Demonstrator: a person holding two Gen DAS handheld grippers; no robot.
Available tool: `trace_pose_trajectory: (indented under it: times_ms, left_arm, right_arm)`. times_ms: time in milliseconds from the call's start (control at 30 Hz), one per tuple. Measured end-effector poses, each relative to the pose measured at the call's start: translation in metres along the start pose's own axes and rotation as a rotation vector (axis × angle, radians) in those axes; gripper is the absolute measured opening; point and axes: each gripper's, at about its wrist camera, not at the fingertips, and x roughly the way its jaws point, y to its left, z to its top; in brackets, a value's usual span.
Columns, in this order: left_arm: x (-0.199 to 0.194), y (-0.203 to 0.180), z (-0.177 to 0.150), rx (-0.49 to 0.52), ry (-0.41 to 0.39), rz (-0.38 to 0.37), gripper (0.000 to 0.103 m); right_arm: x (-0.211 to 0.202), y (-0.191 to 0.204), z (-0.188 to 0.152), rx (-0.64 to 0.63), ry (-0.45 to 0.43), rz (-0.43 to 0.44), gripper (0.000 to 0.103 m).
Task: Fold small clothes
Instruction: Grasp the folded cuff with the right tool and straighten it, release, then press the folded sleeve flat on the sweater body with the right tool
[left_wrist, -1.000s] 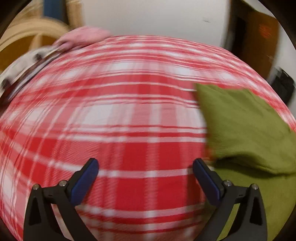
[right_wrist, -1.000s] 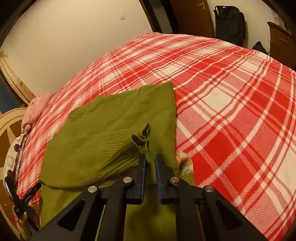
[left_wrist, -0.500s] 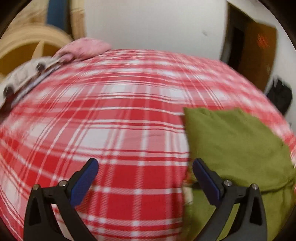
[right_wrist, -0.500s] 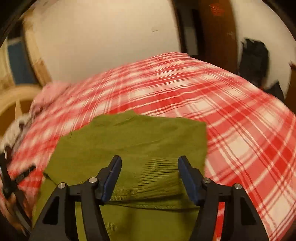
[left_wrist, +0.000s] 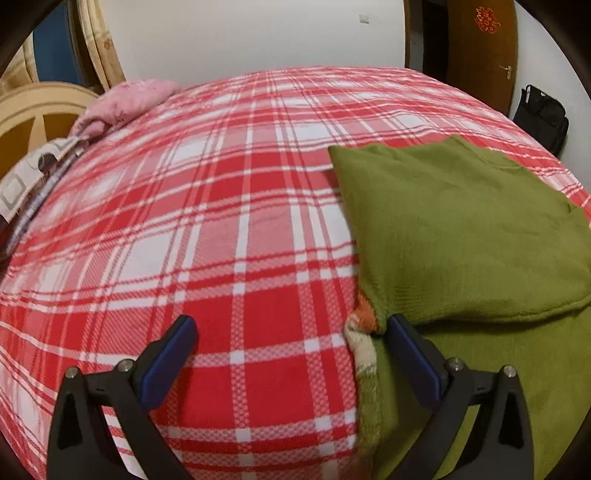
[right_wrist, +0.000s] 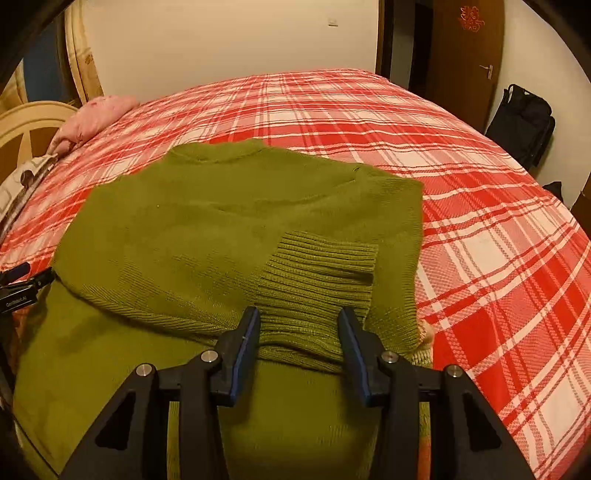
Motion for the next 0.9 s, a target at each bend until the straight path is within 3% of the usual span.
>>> trace_pose_trajectory:
  times_ms: [300, 500, 667, 733, 800, 900]
  left_arm:
    - [0.003, 0.001, -0.001, -0.020, 0.012, -0.017, 0.103]
    - [0.002, 0.001, -0.002, -0.015, 0.011, -0.008, 0.103]
    - [-0.006, 0.001, -0.004, -0.017, -0.022, 0.051, 0.103]
    - [-0.006, -0.007, 0.000, 0.024, -0.029, 0.069, 0.103]
    - [-0.005, -0.015, 0.005, 0.058, -0.034, 0.066, 0.103]
    - [0.000, -0.023, 0.014, 0.100, -0.043, 0.089, 0.103]
  right_arm:
    - [-0.010, 0.003, -0.006, -0.020, 0.010, -0.022, 0.046]
    - [-0.039, 0.025, 0.011, -0.059, -0.077, -0.025, 0.046]
    - [-0.032, 0.075, 0.049, -0.140, -0.092, 0.106, 0.046]
    - [-0.019, 0.096, 0.065, -0.141, -0.052, 0.212, 0.046]
    - [-0.004, 0.113, 0.078, -0.148, -0.011, 0.264, 0.046]
    - [0.020, 0.145, 0.092, -0.182, 0.018, 0.252, 0.046]
